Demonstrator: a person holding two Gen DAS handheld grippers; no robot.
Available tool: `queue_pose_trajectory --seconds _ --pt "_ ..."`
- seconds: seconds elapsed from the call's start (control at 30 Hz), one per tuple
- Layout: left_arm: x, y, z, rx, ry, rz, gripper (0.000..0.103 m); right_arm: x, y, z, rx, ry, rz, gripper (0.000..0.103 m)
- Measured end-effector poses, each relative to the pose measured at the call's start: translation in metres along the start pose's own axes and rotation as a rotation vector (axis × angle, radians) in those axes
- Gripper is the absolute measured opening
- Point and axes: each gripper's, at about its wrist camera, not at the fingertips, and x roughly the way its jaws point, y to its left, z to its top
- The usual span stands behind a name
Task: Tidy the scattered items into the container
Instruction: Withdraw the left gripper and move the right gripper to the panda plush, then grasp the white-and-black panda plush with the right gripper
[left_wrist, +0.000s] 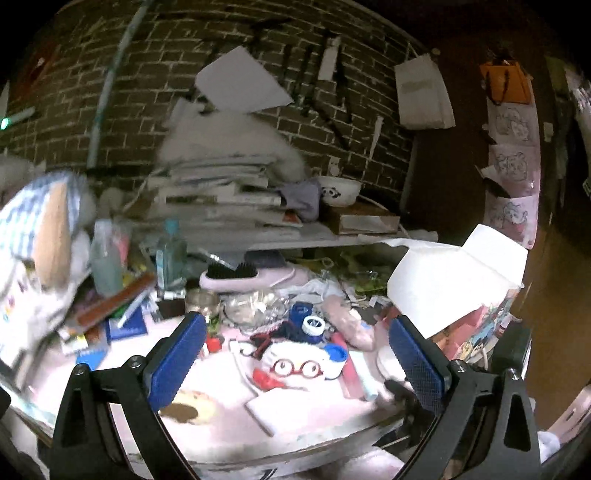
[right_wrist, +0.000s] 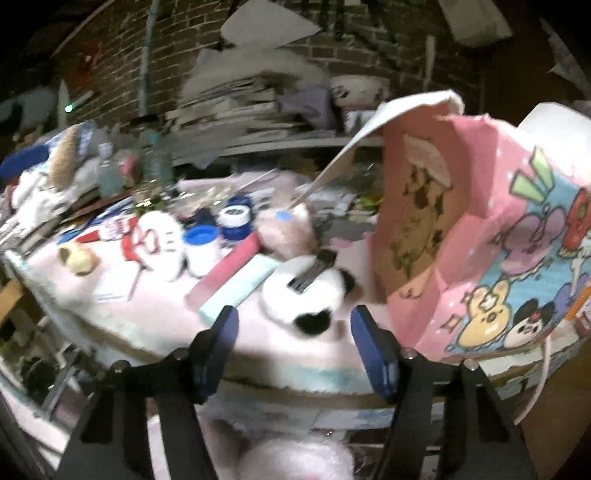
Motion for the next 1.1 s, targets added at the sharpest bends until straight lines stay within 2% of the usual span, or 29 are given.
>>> queue_pose_trajectory --seconds 0.13,0.27,0.43,0.47,0.57,0.83,0.97,1.1 --pt "0.009 0.005 -0.011 -0.013 0.025 -0.013 0.099 0.006 0.002 0.008 0.017 -0.033 -0.071 0.059" --pt "0.01 0.007 -0.014 -0.018 0.025 -0.027 0.099 0.025 0.011 0.01 0.008 0.004 -0.116 0.059" --pt "0.013 0.006 -0.015 -0.021 0.035 -0.039 0.099 0.03 0.014 0.006 0.0 -0.022 -0.163 0.059" --pt "0.015 0.006 -0.017 -0.025 0.041 -0.037 0.099 0.03 0.013 0.005 0.001 -0.026 -0.163 0.058" --pt "0.019 0.01 -0.02 -0.037 0.056 -0.036 0.099 0.029 0.013 0.002 0.003 -0.038 -0.15 0.036" --pt "0.017 0.012 -0.019 -0.05 0.051 -0.046 0.099 0.026 0.012 0.001 0.013 -0.048 -0.117 0.031" --pt "0.018 0.013 -0.019 -0.052 0.059 -0.034 0.099 0.015 0.012 0.002 0.02 -0.089 -0.1 0.031" --pt "0.014 0.018 -0.019 -0.059 0.063 0.012 0.099 -0.003 0.024 0.009 -0.014 -0.151 -0.018 0.031"
